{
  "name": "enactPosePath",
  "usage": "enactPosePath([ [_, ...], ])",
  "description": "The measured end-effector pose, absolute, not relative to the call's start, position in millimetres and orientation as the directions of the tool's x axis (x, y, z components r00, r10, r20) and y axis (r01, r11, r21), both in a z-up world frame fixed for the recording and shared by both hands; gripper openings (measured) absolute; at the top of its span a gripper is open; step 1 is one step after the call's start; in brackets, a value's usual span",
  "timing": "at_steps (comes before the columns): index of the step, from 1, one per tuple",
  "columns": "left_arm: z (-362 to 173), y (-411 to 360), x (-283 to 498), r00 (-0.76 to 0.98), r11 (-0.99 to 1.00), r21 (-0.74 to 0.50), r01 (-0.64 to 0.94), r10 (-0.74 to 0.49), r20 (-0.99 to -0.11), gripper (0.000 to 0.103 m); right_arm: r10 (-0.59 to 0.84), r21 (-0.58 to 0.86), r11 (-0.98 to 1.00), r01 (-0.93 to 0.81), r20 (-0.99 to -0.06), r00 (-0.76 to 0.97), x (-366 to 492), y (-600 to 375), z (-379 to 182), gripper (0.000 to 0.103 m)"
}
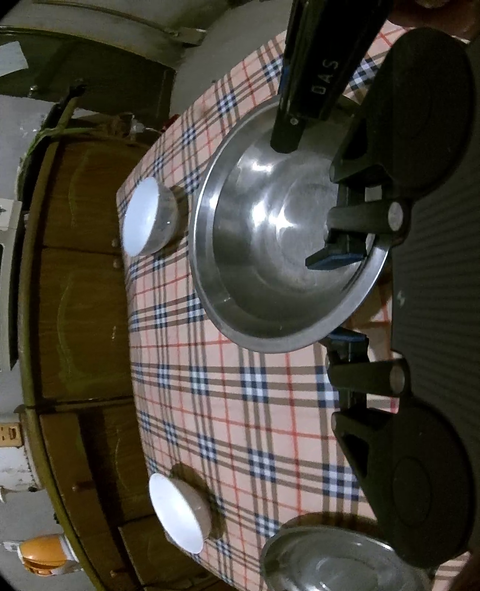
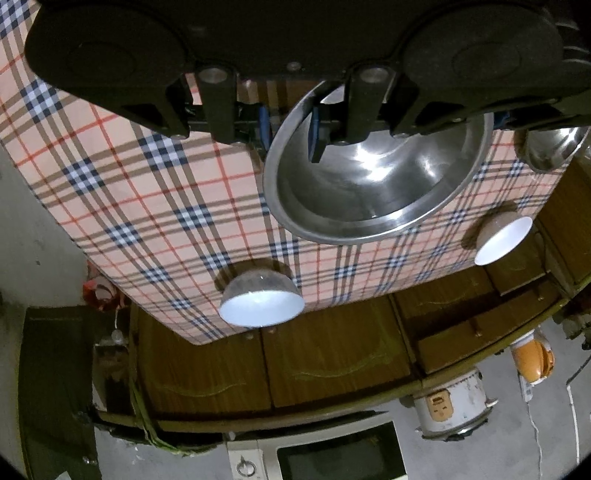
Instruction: Organize plates and bowls
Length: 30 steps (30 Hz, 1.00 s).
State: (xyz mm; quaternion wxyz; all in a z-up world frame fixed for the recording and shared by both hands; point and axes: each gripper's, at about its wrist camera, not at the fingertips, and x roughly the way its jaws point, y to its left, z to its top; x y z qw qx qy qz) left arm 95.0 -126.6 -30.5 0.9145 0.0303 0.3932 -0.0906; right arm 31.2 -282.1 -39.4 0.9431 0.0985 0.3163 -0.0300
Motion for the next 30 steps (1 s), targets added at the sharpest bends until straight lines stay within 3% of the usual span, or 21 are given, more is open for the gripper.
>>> enactPosePath([
  [30, -64.3, -136.6, 100.3, 0.608, 0.978, -0.039, 0.205, -0.159, -0.778, 0.035, -0.009, 0.171, 0.972, 0.163, -0.661, 0.75, 36.5, -295.8, -73.8, 0.027],
])
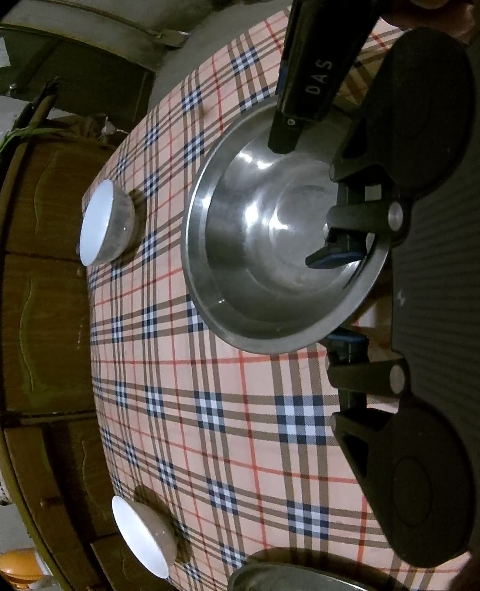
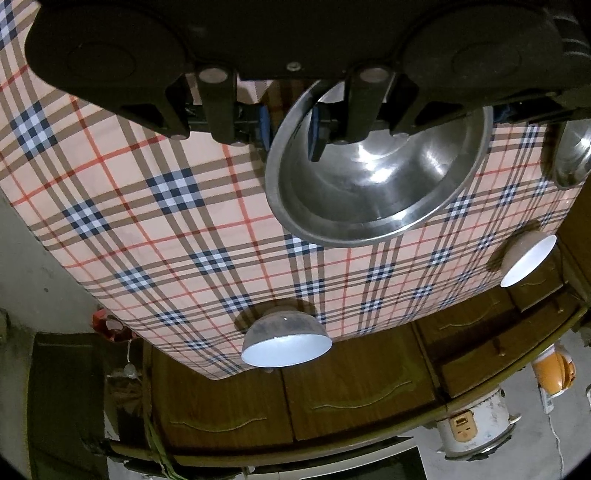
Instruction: Organize plates and bowls
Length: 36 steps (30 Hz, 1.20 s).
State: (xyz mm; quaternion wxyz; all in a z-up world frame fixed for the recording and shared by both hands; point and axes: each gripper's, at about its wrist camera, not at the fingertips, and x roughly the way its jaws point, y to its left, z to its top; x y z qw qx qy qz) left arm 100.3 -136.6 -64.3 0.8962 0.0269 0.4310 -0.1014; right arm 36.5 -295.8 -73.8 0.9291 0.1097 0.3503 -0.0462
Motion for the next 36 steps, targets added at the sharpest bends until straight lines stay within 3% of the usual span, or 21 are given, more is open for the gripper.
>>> enactPosePath([
  [17, -63.2, -133.5, 99.8, 0.599, 0.979, -0.048, 0.196, -0.159, -0.785, 0.037, -0.032, 0.173, 0.966, 0.194, -0.66, 0.75, 33.2, -300.1, -72.4, 0.03],
  [22, -57.4, -130.3, 97.2, 0.611, 0.98, -0.057, 0.192, -0.165, -0.774, 0.056, -0.063, 0.161, 0.962, 0.219, -0.651, 0.756, 30.6, -303.7, -67.6, 0.04],
  [26, -51.3, -126.5, 95.4, 0.625, 0.982, -0.056, 0.178, -0.157, -0.765, 0.063, -0.081, 0.167, 0.958, 0.233, -0.623, 0.778, 25.7, -306.6, -58.2, 0.045],
  [33, -34.4, -117.8, 92.5, 0.649, 0.987, -0.038, 0.157, -0.132, -0.749, 0.077, -0.034, 0.198, 0.964, 0.18, -0.574, 0.818, 20.7, -299.3, -38.9, 0.07],
  [36, -25.6, -114.1, 91.7, 0.661, 0.989, -0.029, 0.146, -0.119, -0.741, 0.082, -0.02, 0.194, 0.969, 0.156, -0.568, 0.823, 20.2, -293.2, -33.7, 0.072],
])
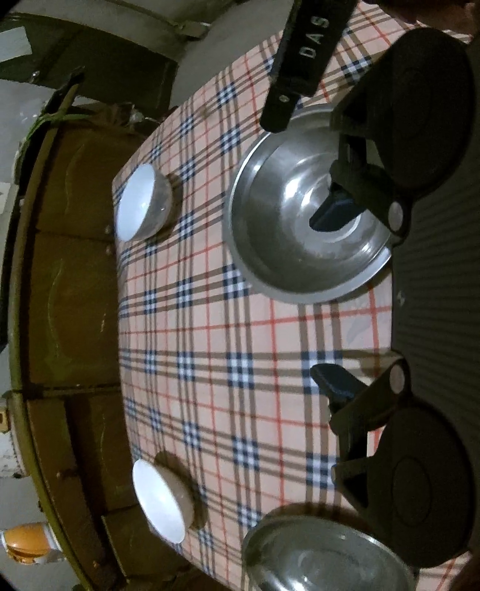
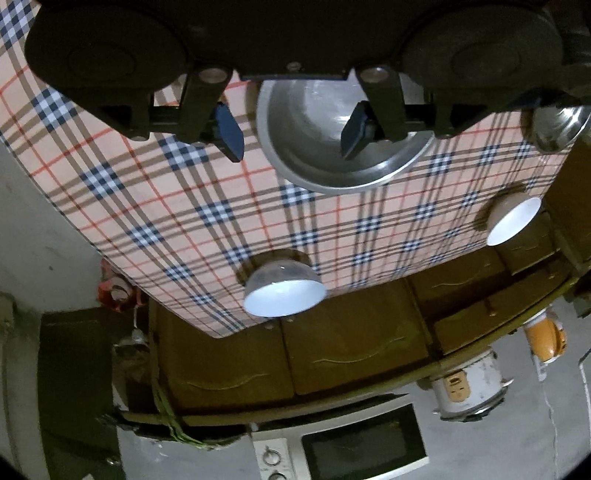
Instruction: Organize plates and bowls
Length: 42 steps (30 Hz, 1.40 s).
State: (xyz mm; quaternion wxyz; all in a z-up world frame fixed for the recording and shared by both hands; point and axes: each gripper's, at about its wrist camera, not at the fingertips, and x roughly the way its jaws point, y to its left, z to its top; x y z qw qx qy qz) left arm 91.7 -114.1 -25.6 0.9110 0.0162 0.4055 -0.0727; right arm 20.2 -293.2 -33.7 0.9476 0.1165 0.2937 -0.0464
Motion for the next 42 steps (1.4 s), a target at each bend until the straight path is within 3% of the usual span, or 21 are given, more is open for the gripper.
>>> enactPosePath([
  [10, -0.8, -99.9, 87.2, 0.698, 0.995, -0.01, 0.097, -0.075, -0.713, 0.093, 0.027, 0.192, 0.977, 0.095, -0.547, 0.837, 15.6, -276.0, -19.6, 0.08],
  [42, 20.8, -37.9, 83.7, 0.741, 1.0, -0.001, -0.023, 0.016, -0.671, 0.095, 0.124, 0.141, 0.988, -0.058, -0.523, 0.843, 27.8, -207.2, 2.7, 0.08],
])
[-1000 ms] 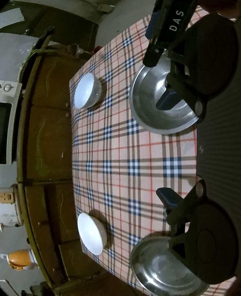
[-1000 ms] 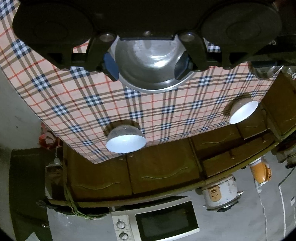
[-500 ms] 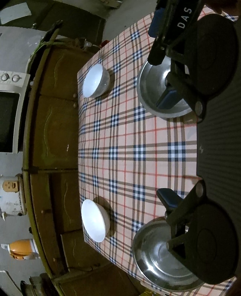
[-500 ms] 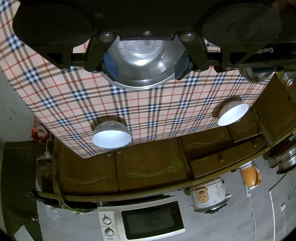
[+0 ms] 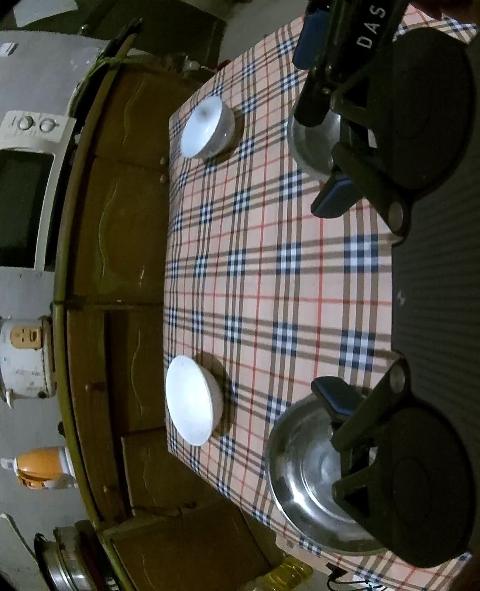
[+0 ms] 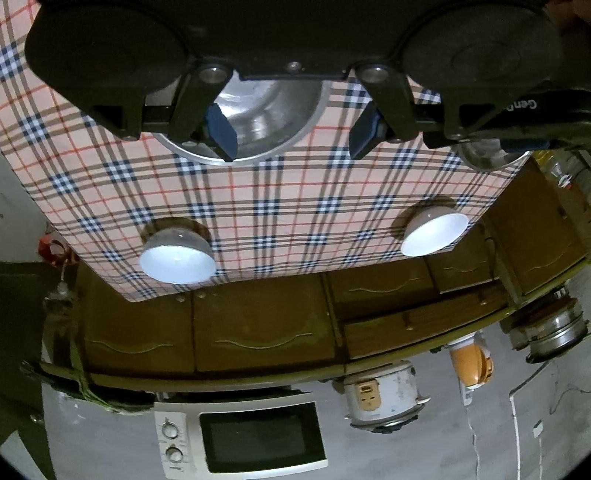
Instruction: Organize plates and bowls
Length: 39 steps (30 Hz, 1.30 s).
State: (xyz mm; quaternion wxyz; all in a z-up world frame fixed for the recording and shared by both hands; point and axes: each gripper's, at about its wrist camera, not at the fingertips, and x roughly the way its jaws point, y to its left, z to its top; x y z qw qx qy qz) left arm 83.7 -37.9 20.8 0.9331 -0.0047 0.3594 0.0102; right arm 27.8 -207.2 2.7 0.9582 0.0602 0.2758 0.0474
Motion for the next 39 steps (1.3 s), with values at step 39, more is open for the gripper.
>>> enactPosePath([
  [39, 29.0, 50.8, 121.8, 0.737, 0.982, -0.01, -0.189, 0.135, -0.663, 0.1, 0.239, 0.108, 0.971, -0.215, -0.527, 0.815, 98.5, -110.9, 14.5, 0.08],
])
